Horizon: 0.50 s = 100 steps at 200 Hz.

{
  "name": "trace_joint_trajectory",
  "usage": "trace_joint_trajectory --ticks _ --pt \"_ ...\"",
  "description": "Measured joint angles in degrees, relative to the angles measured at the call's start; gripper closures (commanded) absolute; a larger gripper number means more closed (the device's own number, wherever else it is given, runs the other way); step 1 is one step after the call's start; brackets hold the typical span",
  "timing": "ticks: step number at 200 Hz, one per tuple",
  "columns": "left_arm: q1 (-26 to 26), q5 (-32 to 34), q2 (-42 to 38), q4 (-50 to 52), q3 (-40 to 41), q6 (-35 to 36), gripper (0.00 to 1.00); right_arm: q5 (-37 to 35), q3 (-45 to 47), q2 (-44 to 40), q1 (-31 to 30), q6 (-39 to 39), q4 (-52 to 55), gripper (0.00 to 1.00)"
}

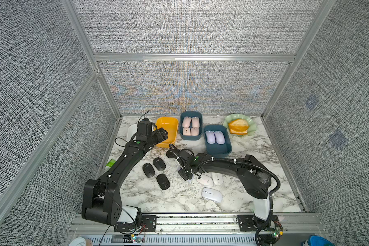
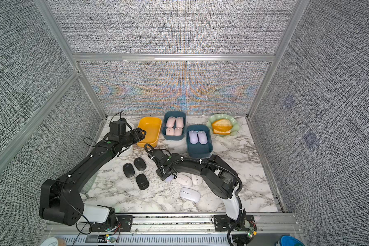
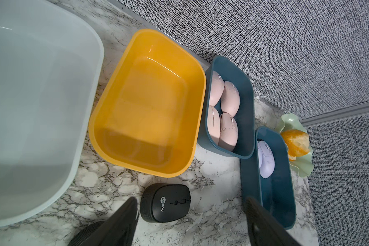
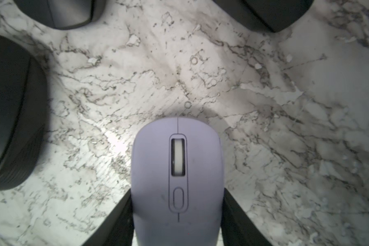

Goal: Place the mice by color into the storage box
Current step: Pick up the mouse from the center of the board.

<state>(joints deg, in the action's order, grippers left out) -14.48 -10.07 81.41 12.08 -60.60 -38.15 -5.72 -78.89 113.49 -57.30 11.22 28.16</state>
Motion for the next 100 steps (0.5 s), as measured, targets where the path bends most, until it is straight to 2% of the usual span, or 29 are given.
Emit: trace_joint_trajectory --ticks 65,100 --pt "0.00 -0.39 0.20 0.00 -0.04 -0.02 0.20 -4.28 -2.82 -3.87 1.64 2.71 2.27 0.47" --pt "0.00 -0.42 -0.20 0.00 -0.13 -0.02 0.20 -8.44 -2.27 -9.90 8.31 4.90 3.93 0.46"
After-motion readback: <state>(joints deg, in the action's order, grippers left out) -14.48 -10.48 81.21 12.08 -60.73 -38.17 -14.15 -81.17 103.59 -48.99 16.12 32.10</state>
